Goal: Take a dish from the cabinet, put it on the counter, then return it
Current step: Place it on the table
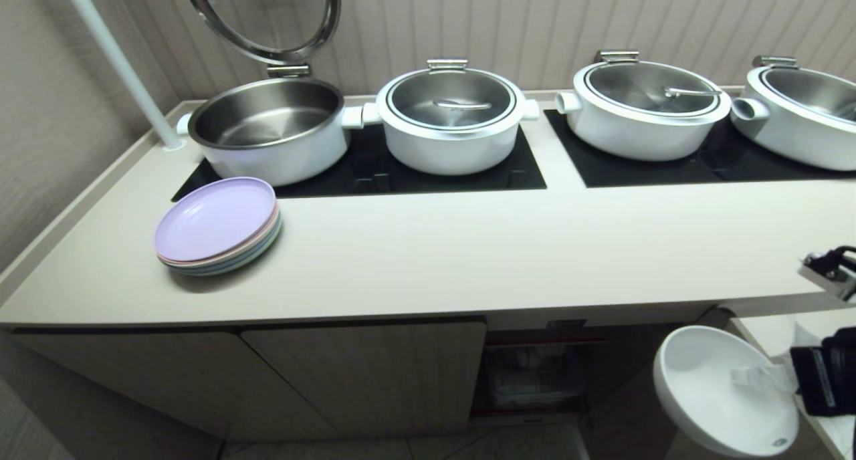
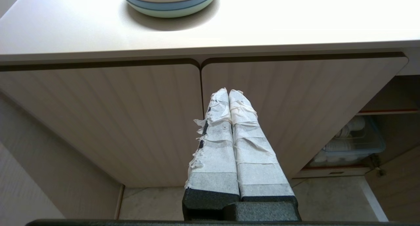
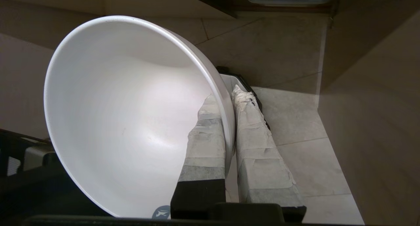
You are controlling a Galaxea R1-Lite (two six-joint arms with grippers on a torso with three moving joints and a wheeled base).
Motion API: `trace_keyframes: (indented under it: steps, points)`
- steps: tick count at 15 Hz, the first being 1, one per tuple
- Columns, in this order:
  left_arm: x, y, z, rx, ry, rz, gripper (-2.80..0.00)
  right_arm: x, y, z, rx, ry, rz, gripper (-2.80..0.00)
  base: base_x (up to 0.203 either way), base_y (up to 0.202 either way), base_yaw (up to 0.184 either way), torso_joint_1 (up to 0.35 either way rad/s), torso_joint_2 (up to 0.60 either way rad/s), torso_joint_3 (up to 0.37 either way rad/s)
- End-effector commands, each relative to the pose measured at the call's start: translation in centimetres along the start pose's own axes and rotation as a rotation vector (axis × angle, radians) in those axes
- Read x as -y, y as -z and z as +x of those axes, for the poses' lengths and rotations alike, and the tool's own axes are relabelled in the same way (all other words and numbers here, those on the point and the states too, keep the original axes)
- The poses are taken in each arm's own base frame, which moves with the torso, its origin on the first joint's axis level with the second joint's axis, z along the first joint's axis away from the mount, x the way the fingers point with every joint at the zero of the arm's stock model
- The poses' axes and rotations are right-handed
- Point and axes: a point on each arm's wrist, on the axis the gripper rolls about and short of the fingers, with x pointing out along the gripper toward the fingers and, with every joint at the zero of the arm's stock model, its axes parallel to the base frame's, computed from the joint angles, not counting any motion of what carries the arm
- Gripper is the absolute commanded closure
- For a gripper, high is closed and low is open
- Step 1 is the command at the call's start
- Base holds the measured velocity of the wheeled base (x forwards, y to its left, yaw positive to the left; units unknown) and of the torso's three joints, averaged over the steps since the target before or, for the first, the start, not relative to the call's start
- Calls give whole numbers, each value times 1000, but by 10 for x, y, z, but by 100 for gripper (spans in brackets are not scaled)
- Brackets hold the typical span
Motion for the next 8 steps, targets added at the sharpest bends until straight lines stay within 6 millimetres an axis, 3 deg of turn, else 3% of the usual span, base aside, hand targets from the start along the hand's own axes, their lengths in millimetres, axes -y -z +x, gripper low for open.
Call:
trace_keyframes:
  steps: [1, 8]
  points:
    - [0, 0, 0, 1, 0, 0, 0, 5, -20, 19, -42, -12, 14, 0, 0, 0, 0, 0, 0, 0]
    - [0, 0, 0, 1, 0, 0, 0, 24, -79, 68, -66, -17, 35, 0, 0, 0, 0, 0, 0, 0]
